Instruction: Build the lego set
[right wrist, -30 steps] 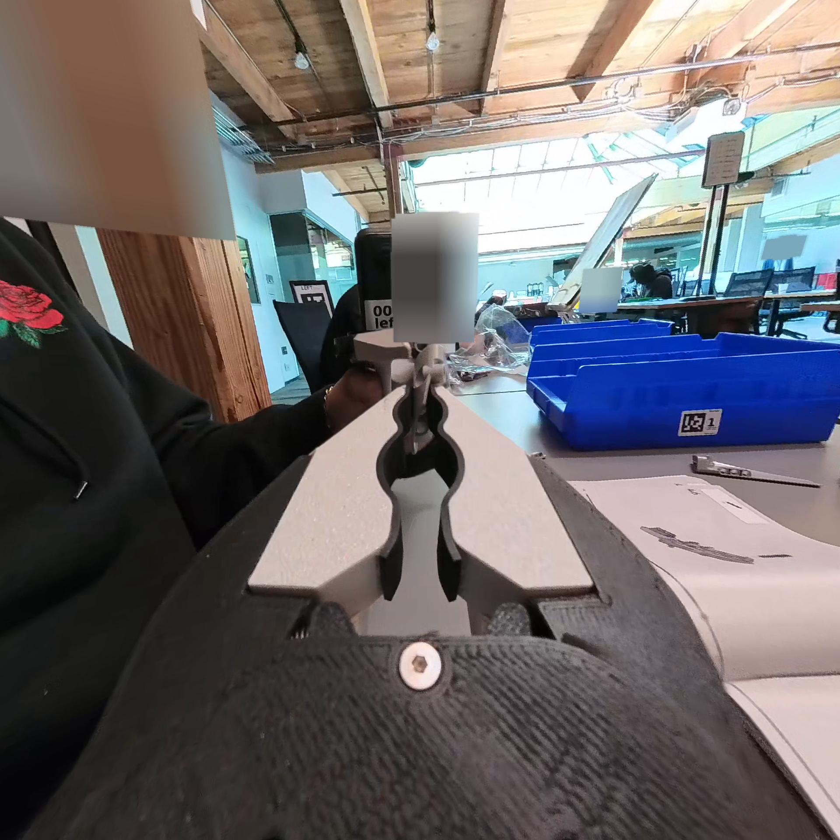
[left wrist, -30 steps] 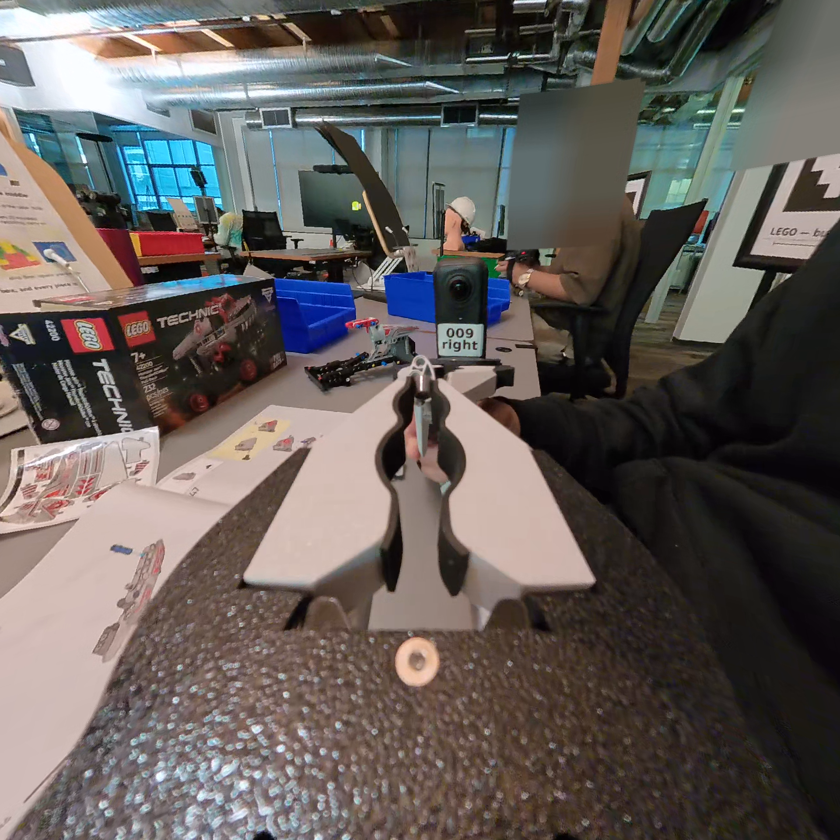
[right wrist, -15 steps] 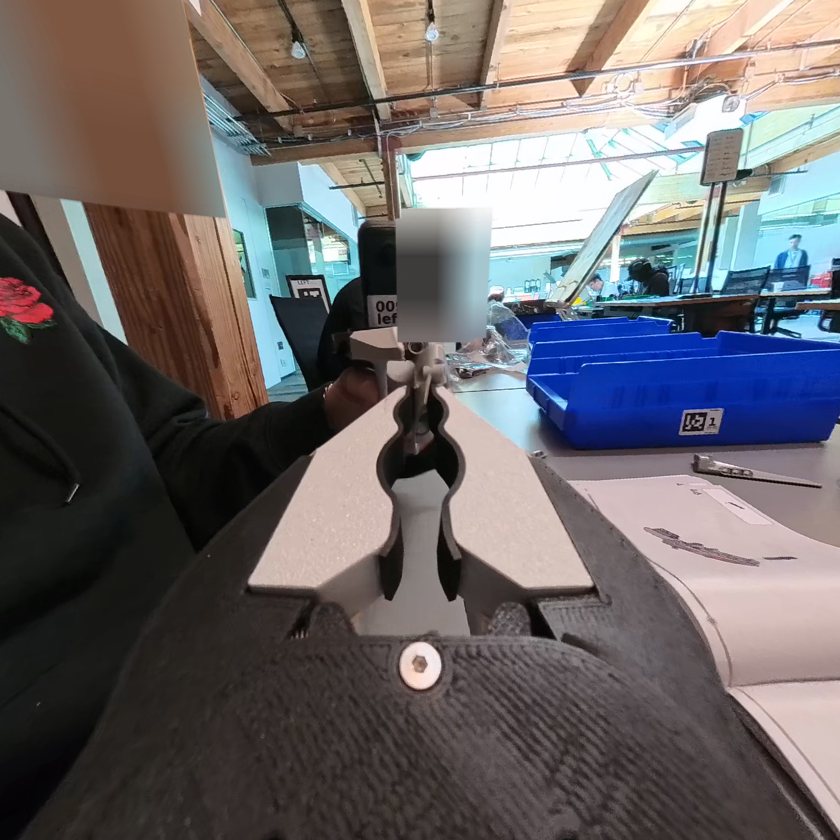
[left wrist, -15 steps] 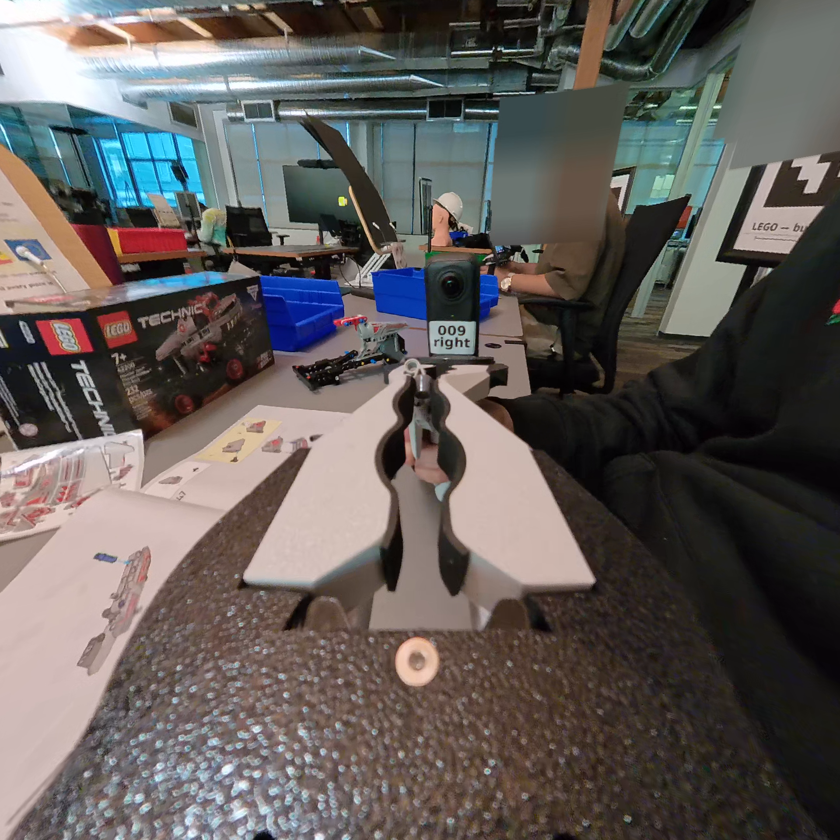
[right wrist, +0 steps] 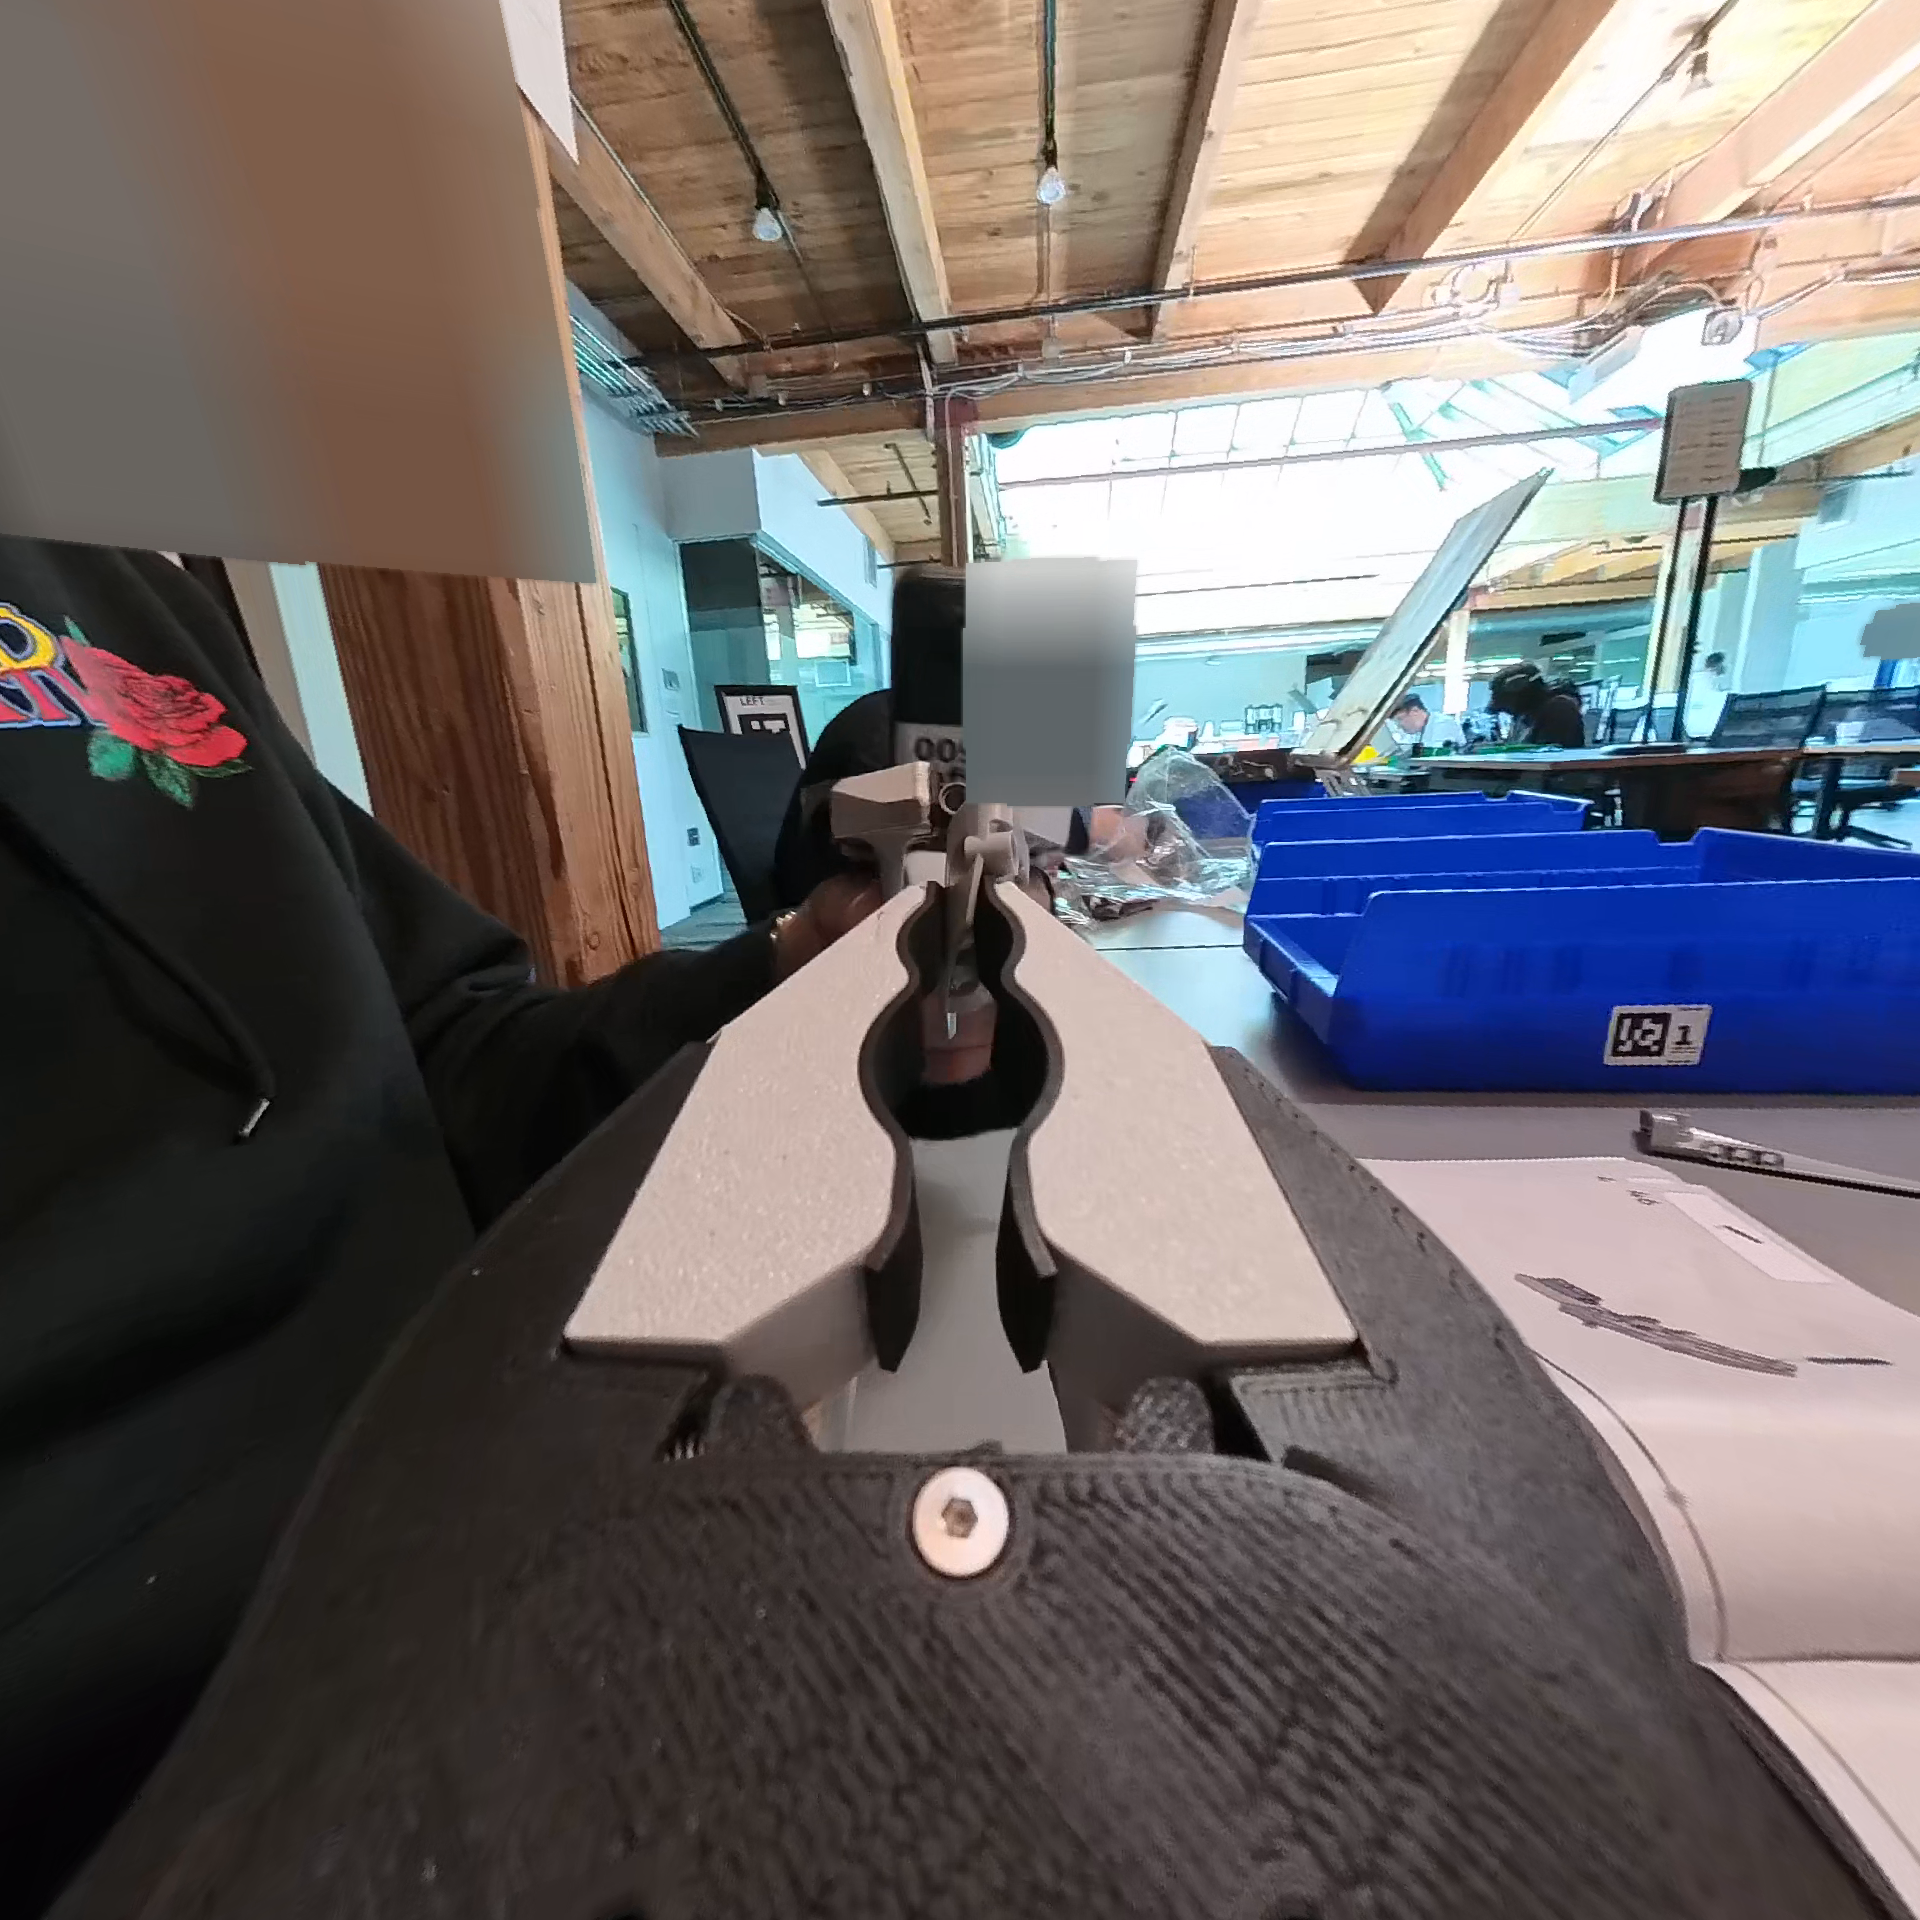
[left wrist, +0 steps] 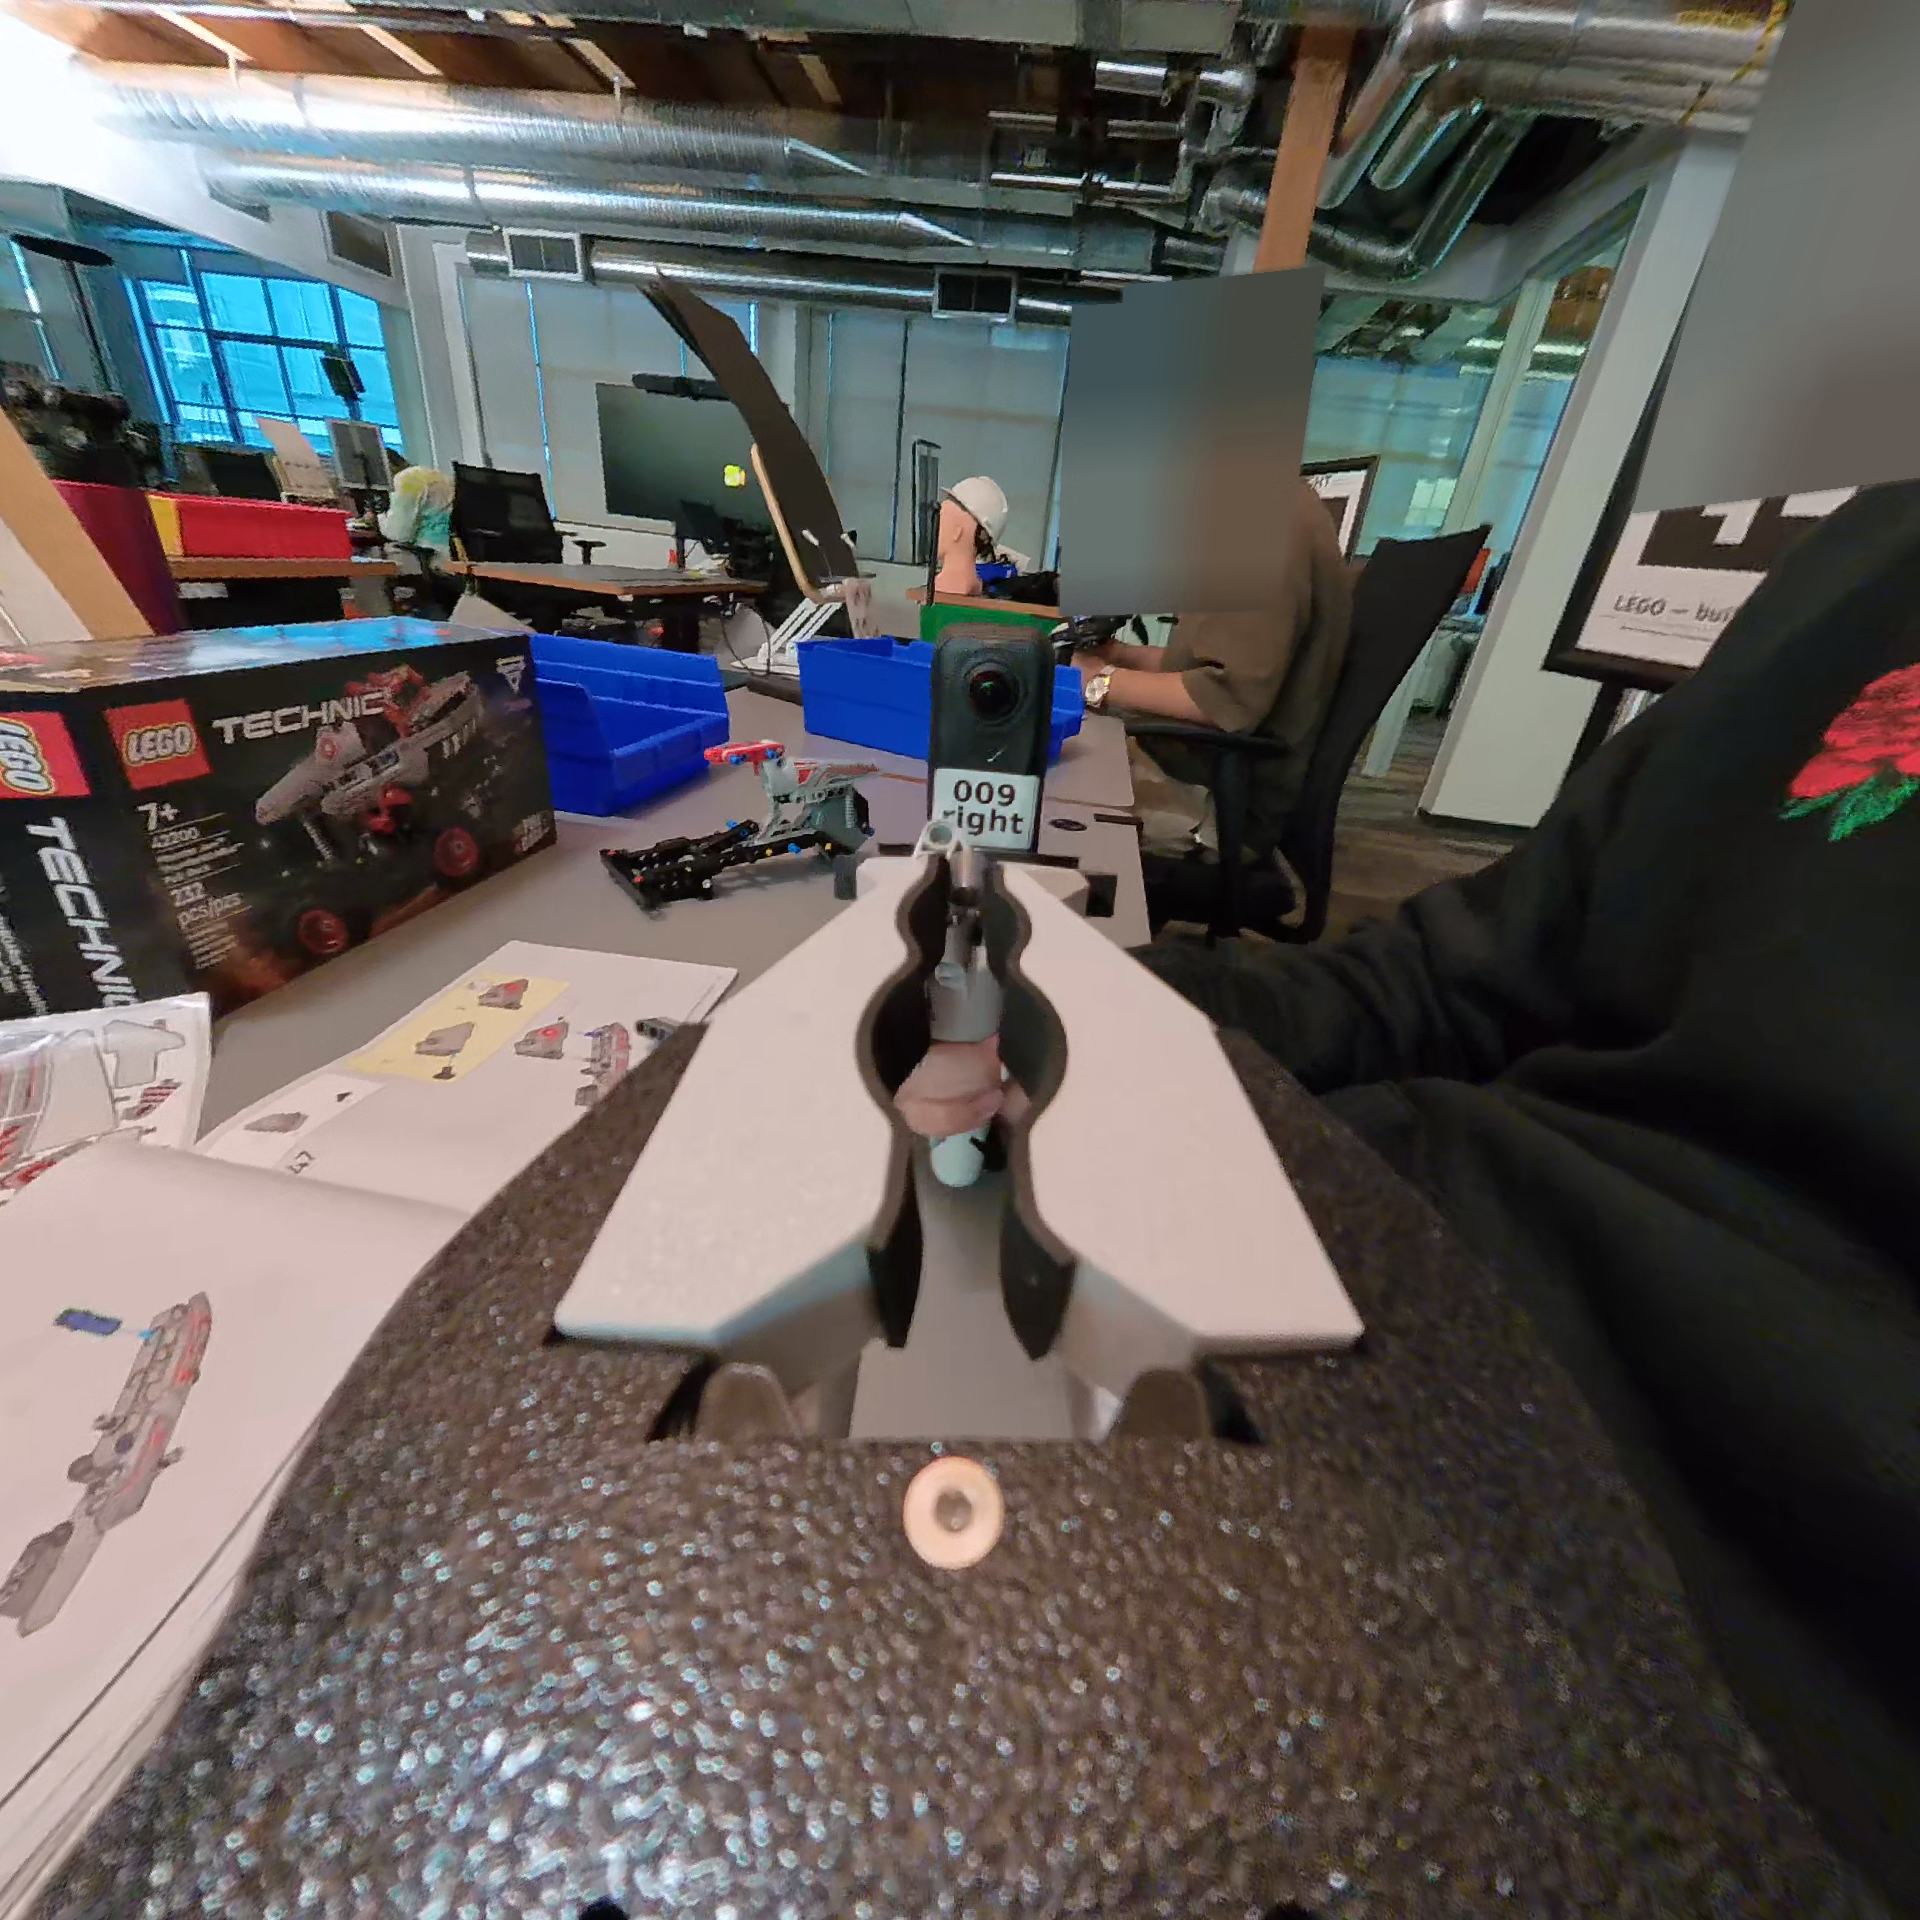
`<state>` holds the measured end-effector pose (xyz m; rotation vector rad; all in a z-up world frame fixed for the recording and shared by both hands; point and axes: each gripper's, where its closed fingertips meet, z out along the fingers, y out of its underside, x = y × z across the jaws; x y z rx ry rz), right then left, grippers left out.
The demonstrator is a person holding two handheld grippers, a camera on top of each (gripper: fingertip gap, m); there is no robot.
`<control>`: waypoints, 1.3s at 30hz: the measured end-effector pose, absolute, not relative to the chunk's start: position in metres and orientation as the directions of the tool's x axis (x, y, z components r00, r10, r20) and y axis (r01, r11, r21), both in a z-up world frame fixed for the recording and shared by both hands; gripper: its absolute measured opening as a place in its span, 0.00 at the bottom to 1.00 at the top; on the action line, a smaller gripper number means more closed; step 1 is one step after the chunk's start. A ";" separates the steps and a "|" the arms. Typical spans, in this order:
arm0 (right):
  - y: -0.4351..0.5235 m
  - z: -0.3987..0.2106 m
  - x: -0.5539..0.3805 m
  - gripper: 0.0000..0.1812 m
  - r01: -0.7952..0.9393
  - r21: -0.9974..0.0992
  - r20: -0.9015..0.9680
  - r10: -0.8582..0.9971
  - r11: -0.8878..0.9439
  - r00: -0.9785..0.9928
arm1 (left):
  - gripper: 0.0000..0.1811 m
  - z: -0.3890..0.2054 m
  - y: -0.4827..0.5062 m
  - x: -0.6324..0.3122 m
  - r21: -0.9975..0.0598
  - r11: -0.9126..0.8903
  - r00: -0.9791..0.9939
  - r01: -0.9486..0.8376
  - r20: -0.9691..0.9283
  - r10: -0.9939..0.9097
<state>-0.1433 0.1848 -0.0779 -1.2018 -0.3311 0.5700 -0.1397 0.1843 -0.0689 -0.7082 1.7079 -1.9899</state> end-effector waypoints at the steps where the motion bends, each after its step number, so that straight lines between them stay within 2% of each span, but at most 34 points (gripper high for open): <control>1: 0.185 -0.078 -0.143 0.02 -0.227 -0.941 -0.046 0.571 0.250 0.820 | 0.03 -0.069 0.184 -0.140 -0.988 -0.151 -0.780 -0.013 0.105 -0.617; 5: 0.183 -0.076 -0.143 0.02 -0.239 -0.935 -0.046 0.579 0.263 0.814 | 0.03 -0.067 0.182 -0.138 -0.987 -0.157 -0.772 -0.019 0.114 -0.626; 8: 0.186 -0.079 -0.141 0.02 -0.235 -0.941 -0.060 0.565 0.242 0.823 | 0.03 -0.070 0.185 -0.136 -0.997 -0.081 -0.740 -0.016 0.066 -0.670; 13: 0.186 -0.078 -0.140 0.02 -0.257 -0.935 -0.076 0.571 0.244 0.817 | 0.03 -0.070 0.186 -0.134 -0.983 -0.182 -0.760 -0.028 0.139 -0.635; 15: 0.187 -0.081 -0.139 0.02 -0.230 -0.945 -0.064 0.556 0.233 0.829 | 0.03 -0.072 0.186 -0.134 -0.979 -0.202 -0.769 -0.034 0.155 -0.621; 21: 0.196 -0.102 -0.129 0.02 -0.081 -0.988 -0.011 0.463 0.132 0.886 | 0.03 -0.093 0.195 -0.125 -0.998 -0.051 -0.703 -0.024 0.053 -0.709; 24: 0.196 -0.104 -0.127 0.02 -0.072 -0.990 -0.009 0.457 0.121 0.889 | 0.03 -0.094 0.194 -0.123 -0.998 -0.066 -0.702 -0.022 0.063 -0.709; 39: 0.187 -0.080 -0.134 0.02 -0.237 -0.943 -0.080 0.531 0.235 0.843 | 0.02 -0.068 0.188 -0.131 -0.967 -0.246 -0.751 0.066 0.114 -0.650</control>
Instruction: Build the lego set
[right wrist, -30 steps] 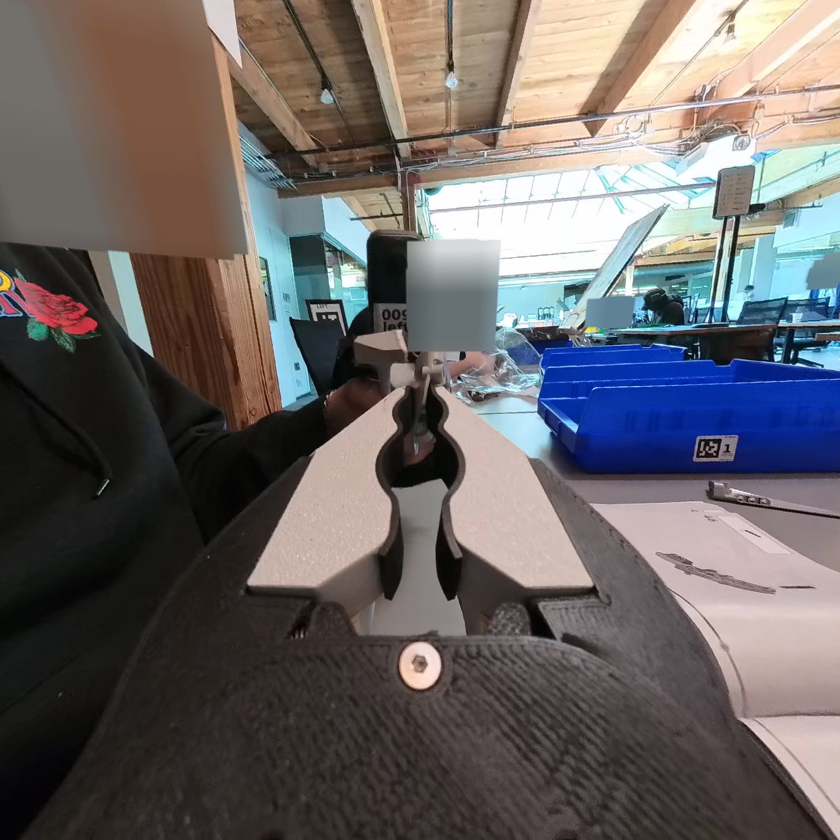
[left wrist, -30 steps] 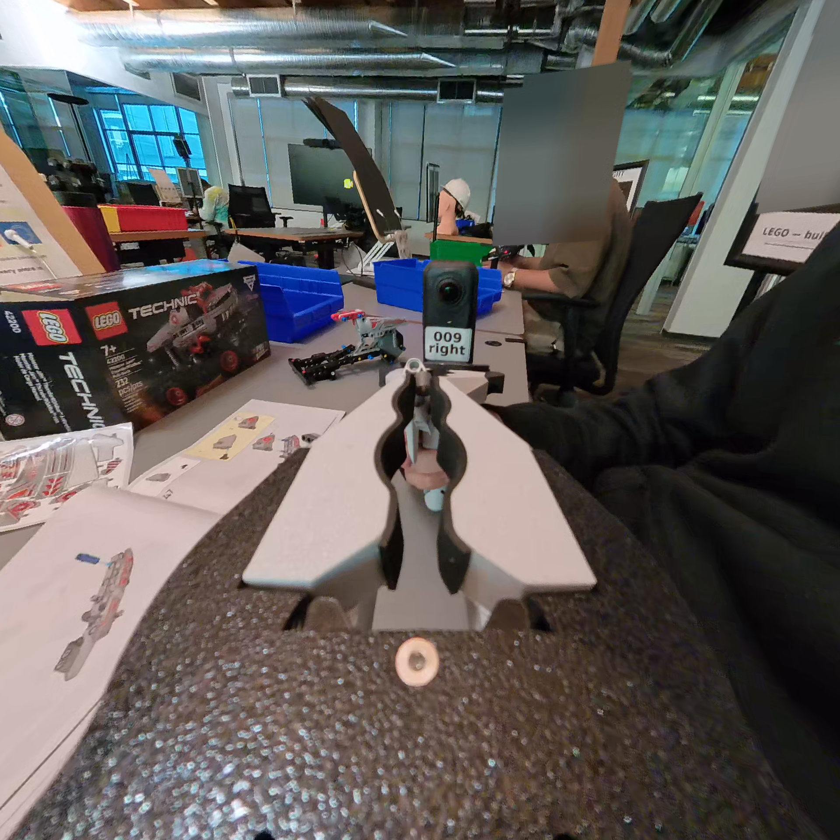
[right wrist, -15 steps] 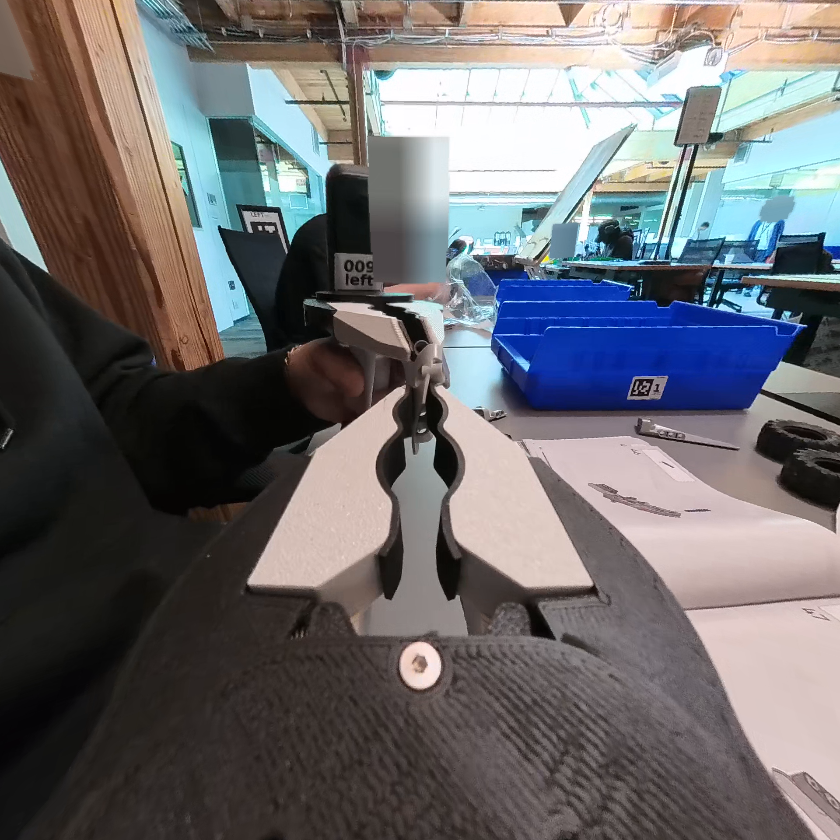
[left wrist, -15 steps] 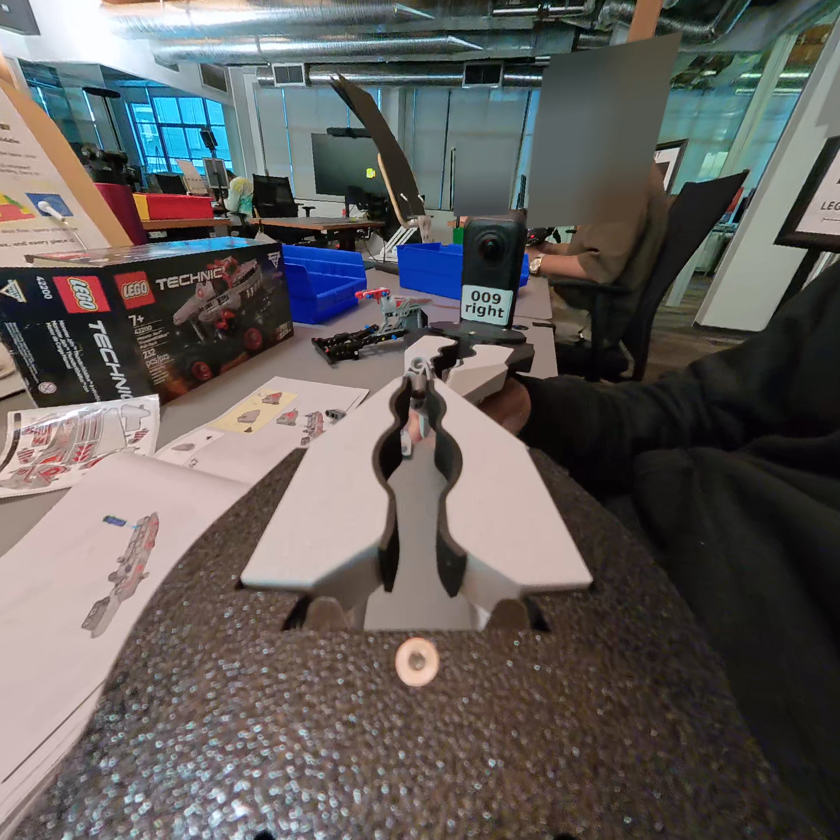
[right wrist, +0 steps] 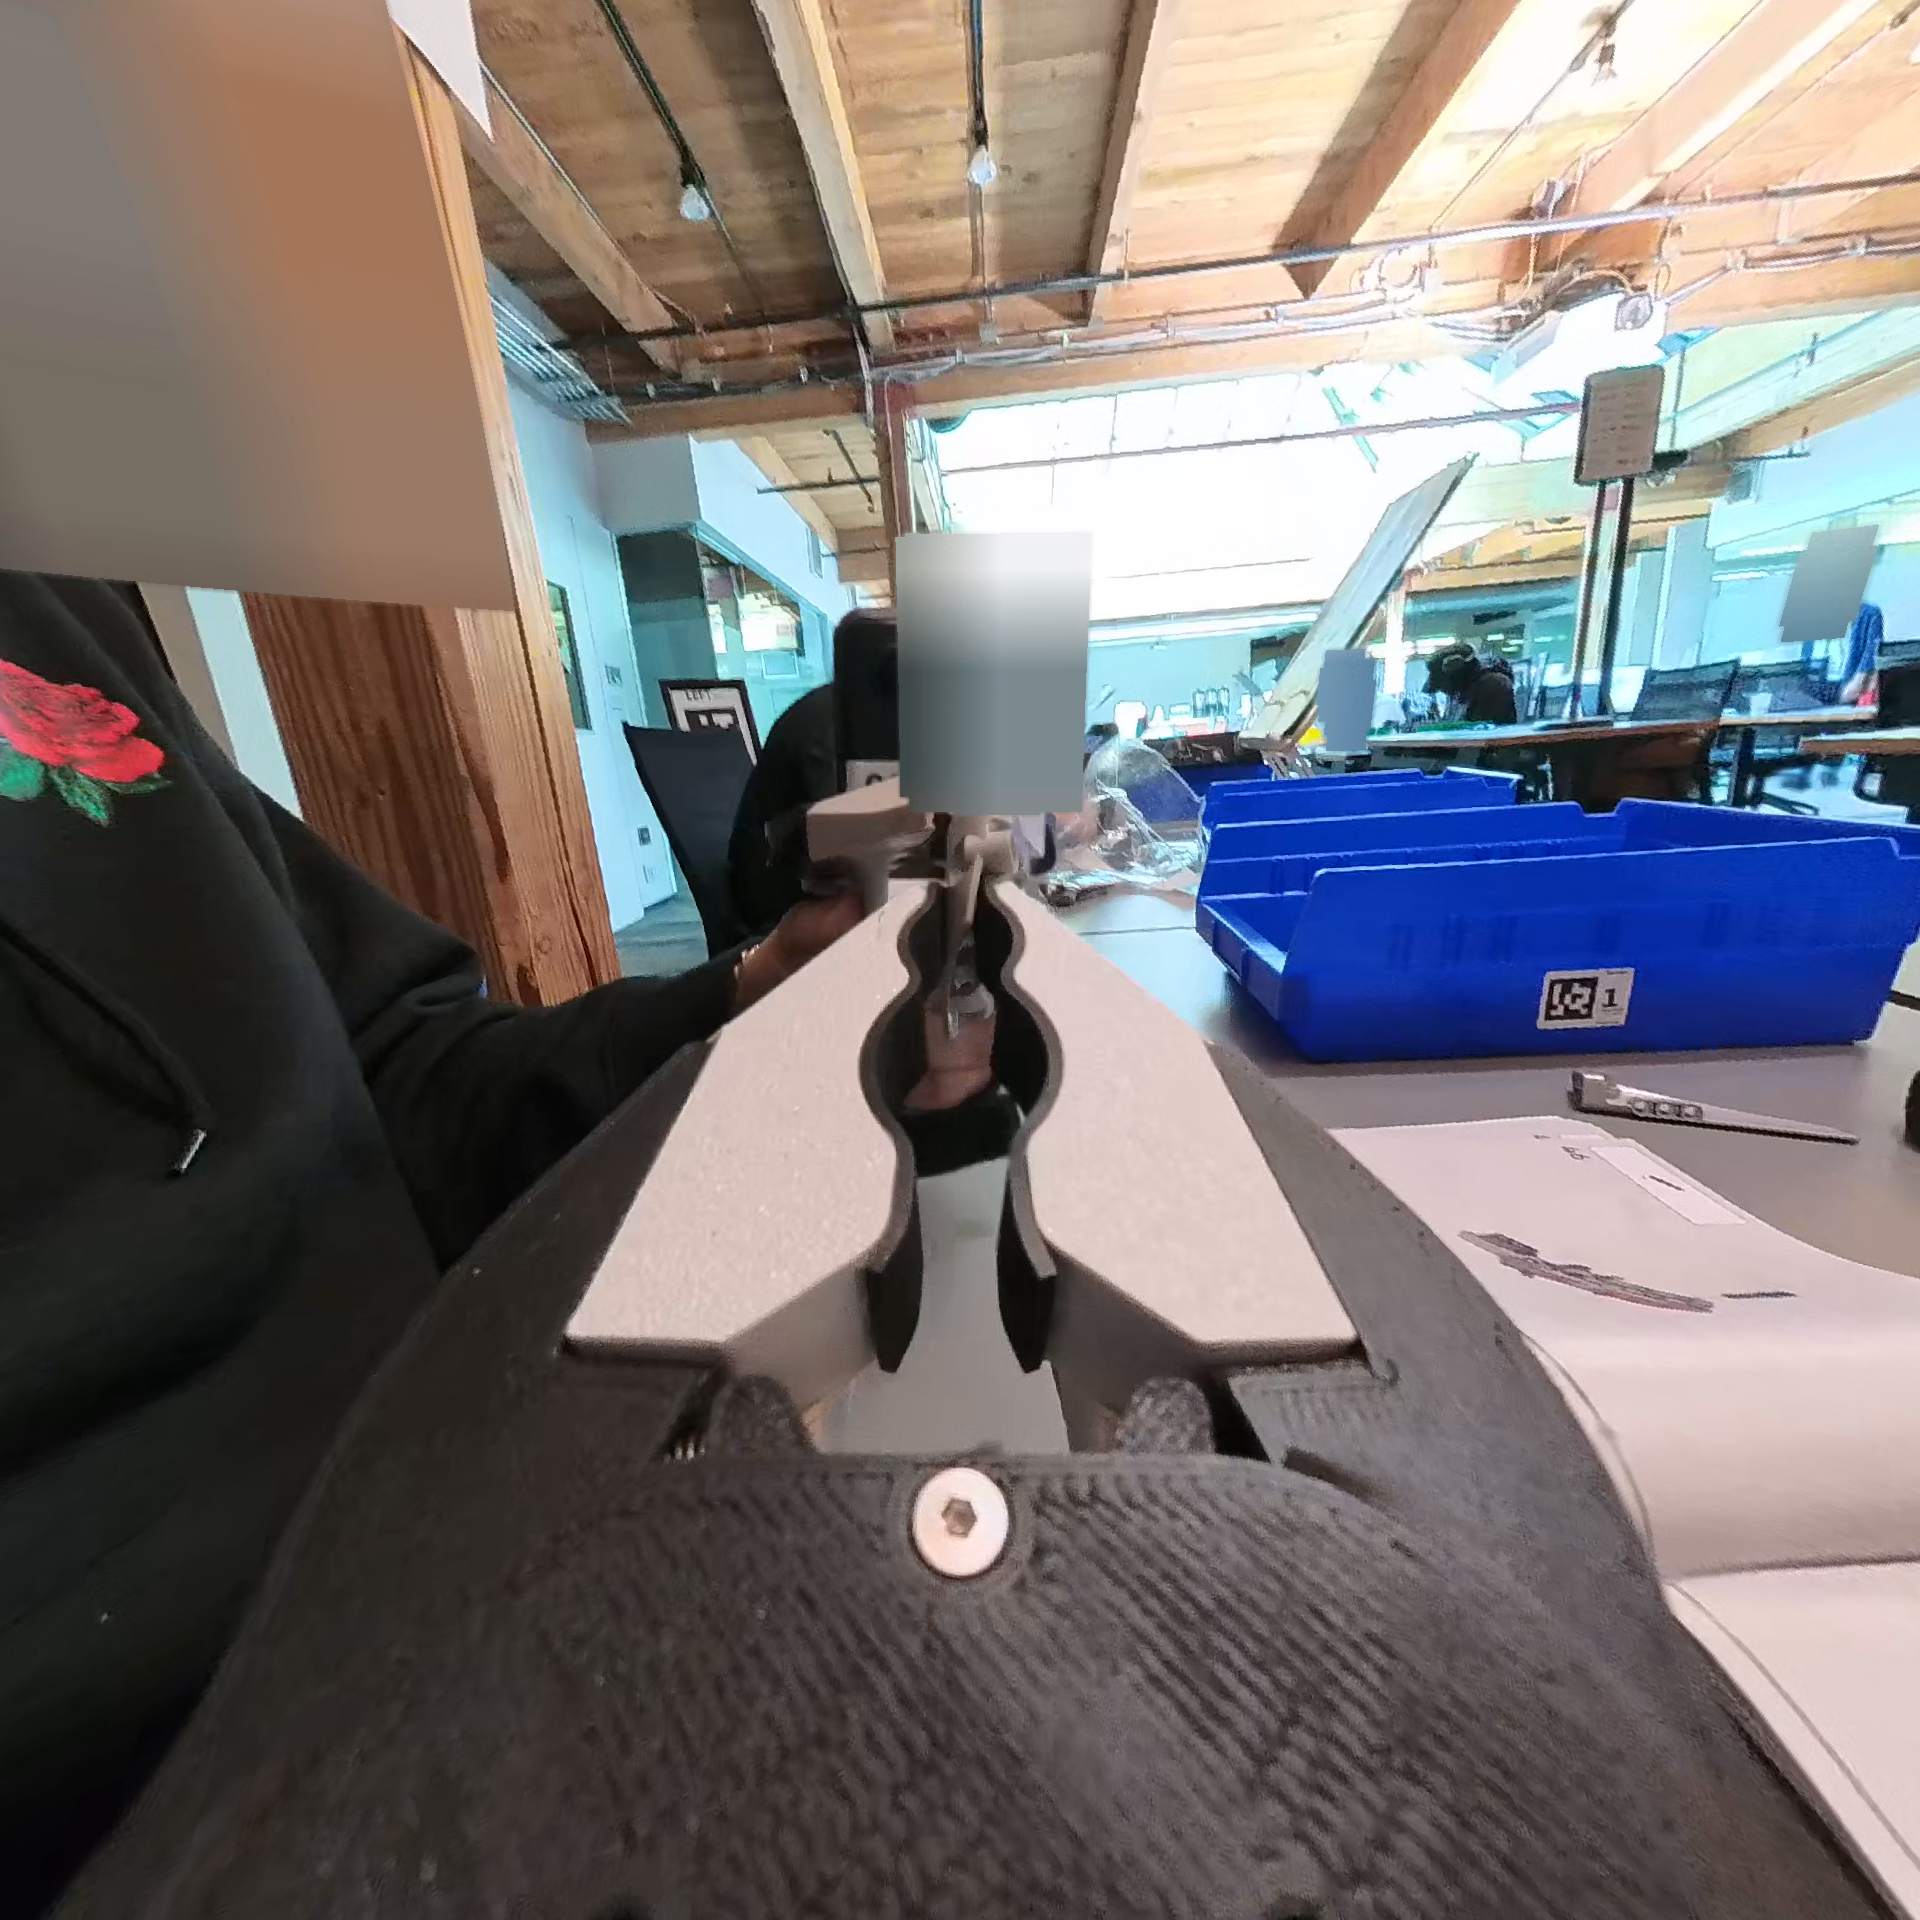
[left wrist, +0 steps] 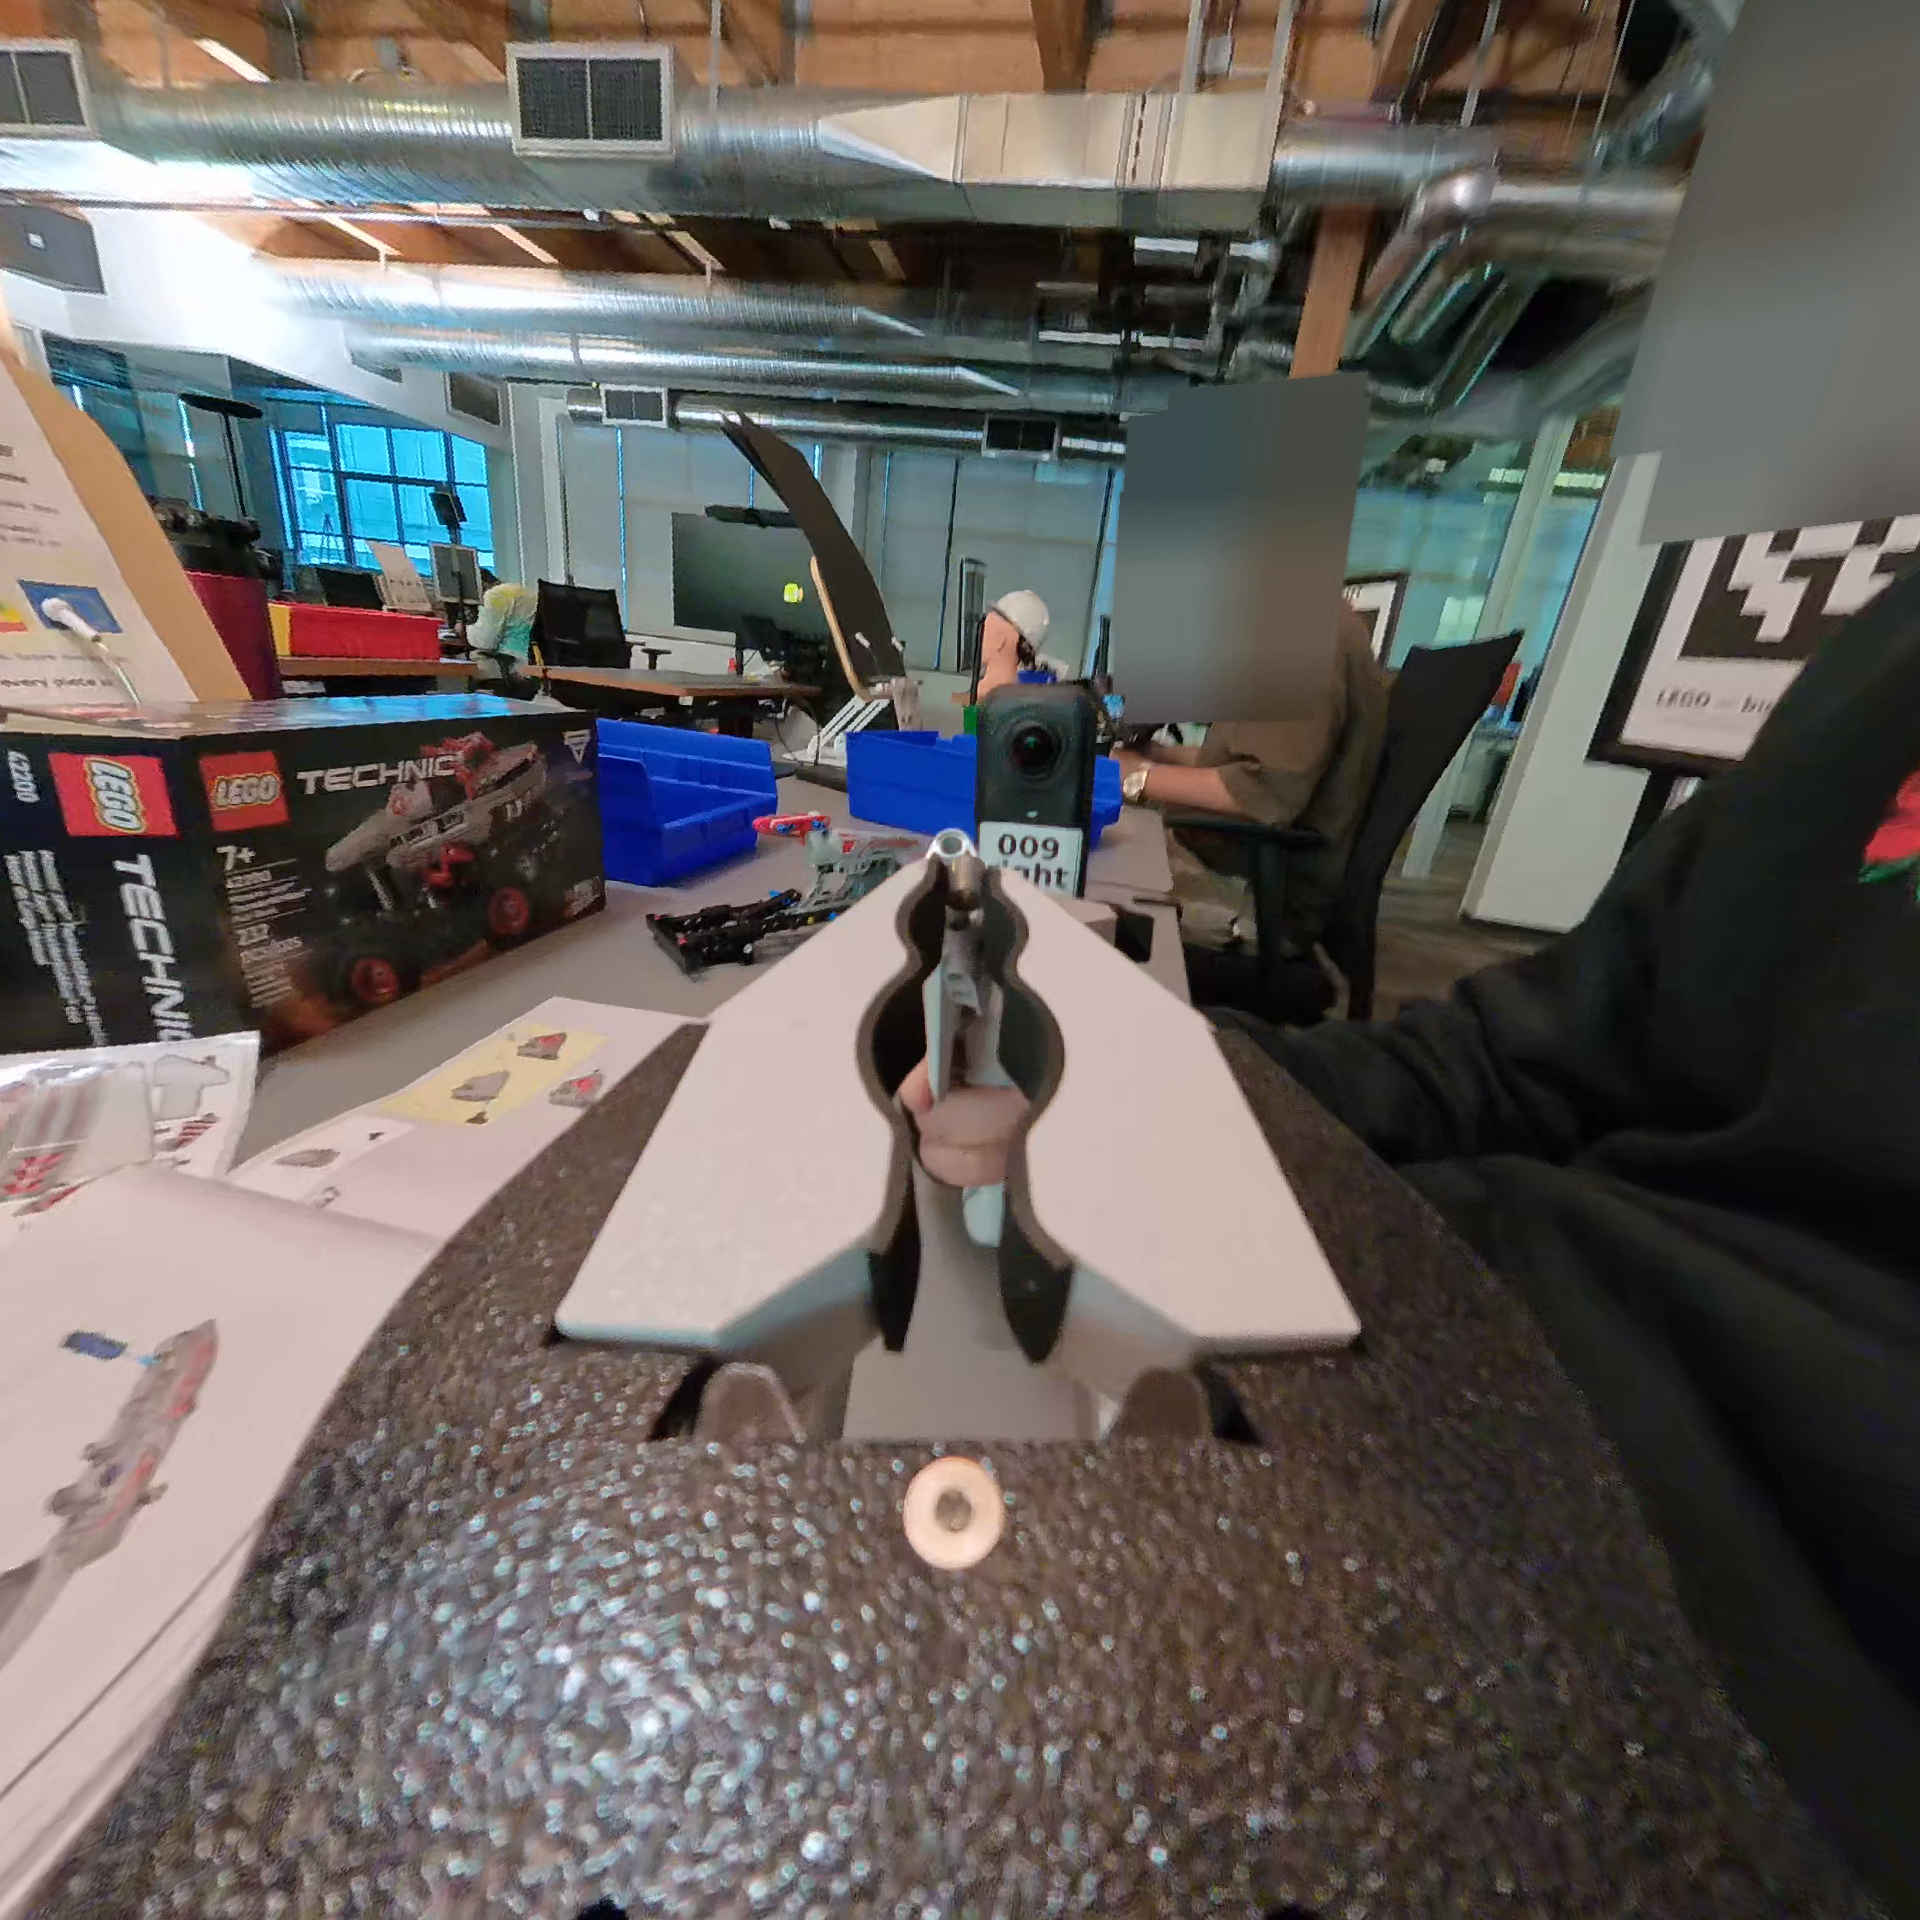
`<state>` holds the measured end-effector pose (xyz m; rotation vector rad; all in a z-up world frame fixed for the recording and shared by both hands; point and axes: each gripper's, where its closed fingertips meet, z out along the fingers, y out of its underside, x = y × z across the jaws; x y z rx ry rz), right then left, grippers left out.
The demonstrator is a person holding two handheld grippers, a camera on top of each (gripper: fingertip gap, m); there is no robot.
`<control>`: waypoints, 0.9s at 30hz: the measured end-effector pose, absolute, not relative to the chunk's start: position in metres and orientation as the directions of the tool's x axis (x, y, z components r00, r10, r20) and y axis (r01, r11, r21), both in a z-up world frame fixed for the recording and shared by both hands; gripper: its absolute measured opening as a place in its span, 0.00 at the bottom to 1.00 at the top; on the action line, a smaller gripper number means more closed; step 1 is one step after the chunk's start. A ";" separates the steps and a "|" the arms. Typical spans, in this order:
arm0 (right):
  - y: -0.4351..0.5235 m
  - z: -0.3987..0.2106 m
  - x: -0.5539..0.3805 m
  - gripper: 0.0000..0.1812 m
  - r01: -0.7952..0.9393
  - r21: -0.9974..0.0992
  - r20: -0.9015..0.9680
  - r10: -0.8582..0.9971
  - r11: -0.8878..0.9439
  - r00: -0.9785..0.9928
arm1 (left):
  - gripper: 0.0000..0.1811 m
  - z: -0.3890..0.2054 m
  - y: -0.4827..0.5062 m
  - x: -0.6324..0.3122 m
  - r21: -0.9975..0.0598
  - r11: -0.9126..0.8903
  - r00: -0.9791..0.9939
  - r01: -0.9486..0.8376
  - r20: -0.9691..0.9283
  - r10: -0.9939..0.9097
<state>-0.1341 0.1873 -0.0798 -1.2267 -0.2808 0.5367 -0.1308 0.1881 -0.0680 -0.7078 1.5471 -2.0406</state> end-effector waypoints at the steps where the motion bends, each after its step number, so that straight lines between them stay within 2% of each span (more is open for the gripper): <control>1: 0.187 -0.078 -0.133 0.02 -0.241 -0.938 -0.078 0.527 0.250 0.847 | 0.03 -0.066 0.188 -0.130 -0.959 -0.279 -0.756 0.059 0.139 -0.640; 8: 0.188 -0.077 -0.128 0.02 -0.266 -0.928 -0.104 0.507 0.259 0.856 | 0.03 -0.067 0.189 -0.125 -0.943 -0.331 -0.738 0.027 0.205 -0.643; 15: 0.183 -0.072 -0.135 0.03 -0.338 -0.905 -0.131 0.587 0.258 0.799 | 0.03 -0.062 0.183 -0.132 -0.946 -0.323 -0.776 0.019 0.190 -0.601; 21: 0.175 -0.064 -0.141 0.03 -0.362 -0.883 -0.096 0.638 0.300 0.764 | 0.03 -0.054 0.178 -0.136 -0.864 -0.502 -0.837 -0.048 0.309 -0.451; 23: 0.178 -0.067 -0.137 0.02 -0.354 -0.889 -0.111 0.612 0.291 0.783 | 0.03 -0.059 0.182 -0.131 -0.893 -0.449 -0.801 -0.011 0.277 -0.531; 27: 0.185 -0.073 -0.131 0.03 -0.335 -0.906 -0.137 0.569 0.259 0.811 | 0.03 -0.064 0.189 -0.126 -0.972 -0.197 -0.687 0.126 0.058 -0.724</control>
